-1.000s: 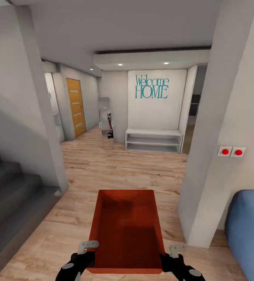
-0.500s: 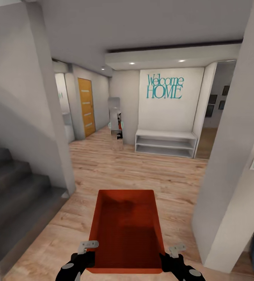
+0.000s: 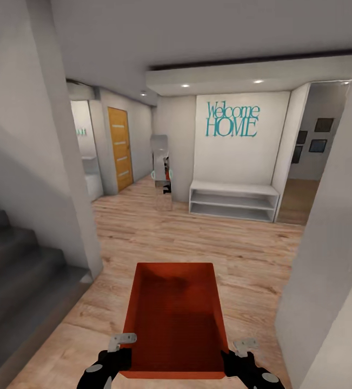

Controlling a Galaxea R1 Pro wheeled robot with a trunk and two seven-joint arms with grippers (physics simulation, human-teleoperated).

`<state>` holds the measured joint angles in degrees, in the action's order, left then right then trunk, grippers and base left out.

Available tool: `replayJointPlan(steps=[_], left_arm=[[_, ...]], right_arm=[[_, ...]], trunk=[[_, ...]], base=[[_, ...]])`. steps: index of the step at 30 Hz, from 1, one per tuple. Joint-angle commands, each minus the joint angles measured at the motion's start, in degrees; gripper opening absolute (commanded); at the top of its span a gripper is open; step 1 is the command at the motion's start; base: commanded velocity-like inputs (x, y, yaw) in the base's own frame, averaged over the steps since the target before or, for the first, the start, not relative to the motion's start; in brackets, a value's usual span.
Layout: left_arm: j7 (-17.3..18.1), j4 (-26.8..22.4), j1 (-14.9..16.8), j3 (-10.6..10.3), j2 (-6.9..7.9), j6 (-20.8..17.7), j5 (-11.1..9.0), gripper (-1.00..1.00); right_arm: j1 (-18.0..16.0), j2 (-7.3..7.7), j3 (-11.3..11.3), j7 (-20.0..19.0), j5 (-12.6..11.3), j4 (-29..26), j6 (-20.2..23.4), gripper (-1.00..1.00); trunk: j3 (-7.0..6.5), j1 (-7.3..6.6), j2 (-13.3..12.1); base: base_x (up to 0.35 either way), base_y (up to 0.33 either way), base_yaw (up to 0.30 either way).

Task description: Move the two storage containers from the living room to the garage. In the garage, place one container on the floor and stack the other container on top of it (either order is fine).

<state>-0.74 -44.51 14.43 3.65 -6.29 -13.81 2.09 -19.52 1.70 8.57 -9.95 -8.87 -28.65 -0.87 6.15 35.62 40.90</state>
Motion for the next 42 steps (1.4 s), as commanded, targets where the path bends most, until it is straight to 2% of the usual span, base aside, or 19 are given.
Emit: replayJointPlan(steps=[1,12,22,42], left_arm=[[-0.2,-0.8,0.1,2.9,-0.03,-0.3,0.3,-1.00],[-0.2,-0.8,0.1,2.9,-0.03,-0.3,0.3,-1.00],[-0.2,-0.8,0.1,2.9,-0.03,-0.3,0.3,-1.00],[-0.2,-0.8,0.1,2.9,-0.03,-0.3,0.3,-1.00]], right_arm=[[0.0,0.15,1.4,-1.2,3.9,0.0,-0.1,-1.00],[0.0,0.15,1.4,-1.2,3.9,0.0,-0.1,-1.00],[0.0,0.15,1.4,-1.2,3.9,0.0,-0.1,-1.00],[0.0,0.15,1.4,-1.2,3.9,0.0,-0.1,-1.00]], trunk=[[0.10,0.05,0.1],[0.10,0.05,0.1],[0.10,0.05,0.1],[0.10,0.05,0.1]], base=[[0.329,0.000,0.000],[0.329,0.000,0.011],[0.329,0.000,0.149],[0.329,0.000,0.006]])
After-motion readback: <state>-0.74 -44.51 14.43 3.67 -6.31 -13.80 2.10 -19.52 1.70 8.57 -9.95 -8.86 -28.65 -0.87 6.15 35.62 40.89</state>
